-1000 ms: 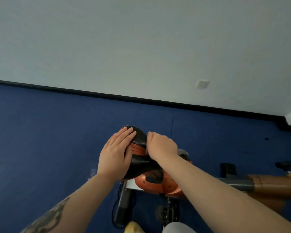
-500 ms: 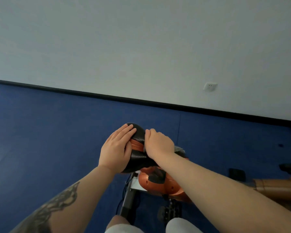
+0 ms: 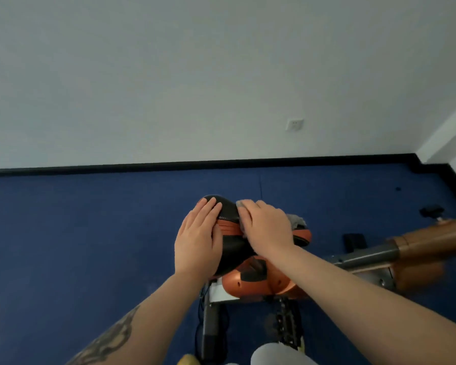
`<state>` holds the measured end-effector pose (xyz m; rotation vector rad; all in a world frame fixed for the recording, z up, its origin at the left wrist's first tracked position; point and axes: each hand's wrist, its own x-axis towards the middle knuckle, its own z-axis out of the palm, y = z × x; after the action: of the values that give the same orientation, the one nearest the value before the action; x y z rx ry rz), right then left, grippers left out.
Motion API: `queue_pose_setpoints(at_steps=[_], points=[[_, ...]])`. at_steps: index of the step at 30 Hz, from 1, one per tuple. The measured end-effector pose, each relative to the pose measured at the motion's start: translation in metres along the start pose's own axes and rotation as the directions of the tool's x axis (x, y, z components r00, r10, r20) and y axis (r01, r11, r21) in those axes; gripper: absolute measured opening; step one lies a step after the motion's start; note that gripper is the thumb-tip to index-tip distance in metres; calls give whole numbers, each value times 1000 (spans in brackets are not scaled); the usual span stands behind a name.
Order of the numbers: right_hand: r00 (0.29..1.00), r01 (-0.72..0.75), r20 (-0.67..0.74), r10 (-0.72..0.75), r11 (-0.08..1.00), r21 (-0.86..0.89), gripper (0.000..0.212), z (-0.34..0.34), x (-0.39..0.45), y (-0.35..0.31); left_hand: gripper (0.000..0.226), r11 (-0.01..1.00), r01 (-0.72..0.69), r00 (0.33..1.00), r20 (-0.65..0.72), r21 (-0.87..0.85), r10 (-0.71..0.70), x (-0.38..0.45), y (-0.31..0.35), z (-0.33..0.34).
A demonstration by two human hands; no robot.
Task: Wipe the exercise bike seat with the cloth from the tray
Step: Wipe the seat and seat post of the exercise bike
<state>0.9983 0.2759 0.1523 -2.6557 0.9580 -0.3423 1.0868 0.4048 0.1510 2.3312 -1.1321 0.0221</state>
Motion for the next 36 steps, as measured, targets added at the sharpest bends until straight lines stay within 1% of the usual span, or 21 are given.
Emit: queue_pose_setpoints(at_steps=[2, 5, 7, 9, 11, 13, 15, 16, 18, 19, 20, 22, 23, 25, 27, 29, 30, 31, 33, 34, 36], points=[[1000, -1, 1, 1, 1000, 0, 40, -9, -8, 20, 42, 1000, -9, 1000, 11, -7, 9, 0, -1, 0], [967, -215, 134, 216, 976, -23, 40, -13, -4, 35, 43, 999, -44, 998, 47, 17, 43, 1, -2, 0], [948, -287, 102, 301, 949, -132, 42, -8, 2, 20, 45, 994, -89, 994, 70, 68, 84, 2, -2, 1], [959, -282, -32, 281, 948, -147, 41, 0, -2, -3, 49, 979, -158, 984, 106, 130, 145, 4, -4, 1], [965, -231, -138, 225, 973, -29, 37, 6, -14, -17, 54, 958, -236, 964, 160, 163, 210, 4, -6, 1], [980, -153, -121, 159, 987, 56, 36, 0, -26, -14, 54, 940, -297, 945, 191, 167, 264, 5, -7, -2], [981, -178, -73, 178, 984, 6, 35, -6, -28, 3, 51, 927, -336, 930, 213, 169, 298, 6, -7, -3], [967, -253, -46, 251, 967, -41, 36, -10, -27, 14, 51, 926, -338, 928, 223, 168, 299, 6, -7, -3], [885, -463, 23, 465, 884, -68, 38, -20, -19, 27, 52, 931, -327, 930, 228, 160, 288, 7, -7, -3], [848, -521, 66, 526, 850, -75, 39, -21, -13, 26, 52, 935, -321, 932, 225, 151, 284, 8, -7, -3], [846, -513, 94, 524, 850, -122, 40, -20, -7, 19, 51, 938, -316, 934, 218, 141, 282, 8, -7, -3], [912, -376, 91, 399, 906, -195, 42, -14, 0, 0, 49, 941, -314, 935, 216, 128, 282, 9, -8, -4], [947, -296, 74, 313, 939, -176, 42, -12, 0, -9, 48, 942, -310, 935, 219, 127, 278, 9, -8, -5], [969, -220, 97, 226, 973, -75, 39, -16, -6, -7, 48, 944, -305, 935, 227, 128, 272, 9, -8, -6], [938, -282, 213, 273, 959, 14, 33, -26, -11, 19, 50, 937, -318, 929, 245, 144, 277, 8, -8, -9], [865, -442, 303, 400, 893, 85, 38, -37, -10, 41, 50, 926, -338, 921, 259, 167, 290, 8, -8, -10], [841, -482, 323, 435, 872, 81, 40, -38, -8, 46, 50, 926, -338, 920, 266, 169, 287, 8, -8, -10], [836, -474, 330, 439, 880, 30, 40, -37, -5, 45, 50, 928, -334, 921, 267, 168, 283, 8, -7, -9], [892, -351, 270, 364, 931, -96, 38, -30, 1, 30, 48, 932, -323, 929, 245, 163, 279, 7, -7, -8], [930, -274, 221, 294, 955, -117, 39, -25, 1, 22, 47, 936, -314, 933, 232, 159, 273, 7, -7, -7], [959, -196, 191, 208, 978, -77, 39, -23, -1, 20, 45, 942, -298, 939, 223, 153, 261, 7, -6, -6]])
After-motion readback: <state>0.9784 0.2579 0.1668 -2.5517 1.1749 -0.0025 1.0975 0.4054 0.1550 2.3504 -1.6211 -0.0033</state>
